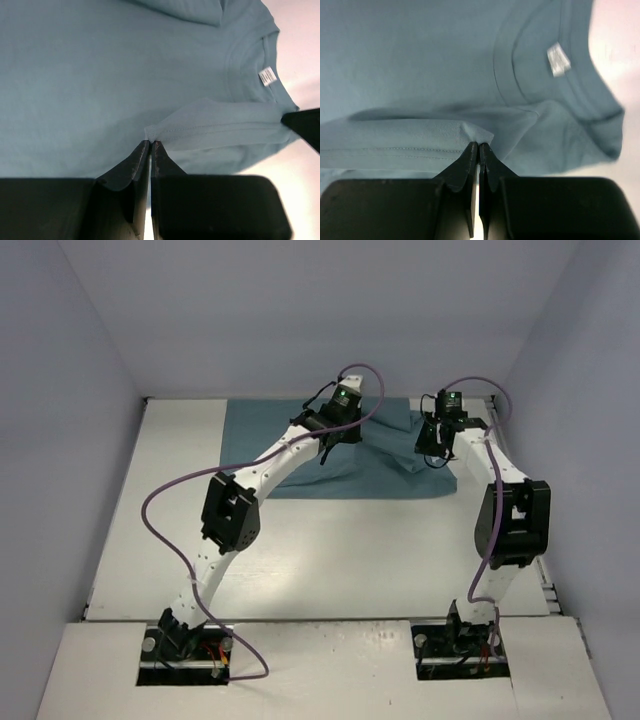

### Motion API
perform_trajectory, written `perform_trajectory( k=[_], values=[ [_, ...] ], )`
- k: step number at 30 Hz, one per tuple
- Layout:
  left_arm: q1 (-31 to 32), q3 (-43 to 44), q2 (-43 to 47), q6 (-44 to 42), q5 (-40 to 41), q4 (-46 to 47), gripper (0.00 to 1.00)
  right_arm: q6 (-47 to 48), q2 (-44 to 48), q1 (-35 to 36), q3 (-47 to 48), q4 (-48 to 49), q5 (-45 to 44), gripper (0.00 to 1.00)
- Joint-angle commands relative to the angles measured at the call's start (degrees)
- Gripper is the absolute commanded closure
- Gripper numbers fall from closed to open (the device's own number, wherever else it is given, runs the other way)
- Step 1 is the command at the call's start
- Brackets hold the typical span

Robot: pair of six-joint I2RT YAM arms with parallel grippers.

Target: Fold and stack the t-shirts

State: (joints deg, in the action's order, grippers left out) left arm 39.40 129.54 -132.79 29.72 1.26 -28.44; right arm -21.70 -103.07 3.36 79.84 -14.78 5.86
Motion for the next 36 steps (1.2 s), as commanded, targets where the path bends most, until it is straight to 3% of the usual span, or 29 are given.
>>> perform_trajectory(
  k=[1,5,11,24,36],
  values=[
    [-1.40,7.06,-2.51,-3.19,-3.02,0.55,1.00,3.19,-3.58,-0.37,7.64,0.20,-0.31,1.00],
    [-2.10,11.73,-6.26,-3.05,-5.00,0.71,1.00,4.99,-8.15,-0.43,14.01,0.28,-0.57,1.00],
    [-2.53,12.01,-8.23,-1.56,-6.57,2.53,1.00,7.85,-12.54,-0.58,19.28,0.15,-2.51,1.00],
    [-2.59,7.53,-6.64,-0.80,-7.31,11.00,1.00,10.49,-12.00,-1.08,22.97,0.37,-8.96,1.00],
    [-3.49,9.79,-9.74,-0.54,-6.64,11.48,1.00,10.62,-18.12,-1.23,28.01,0.45,-7.15,1.00]
  ],
)
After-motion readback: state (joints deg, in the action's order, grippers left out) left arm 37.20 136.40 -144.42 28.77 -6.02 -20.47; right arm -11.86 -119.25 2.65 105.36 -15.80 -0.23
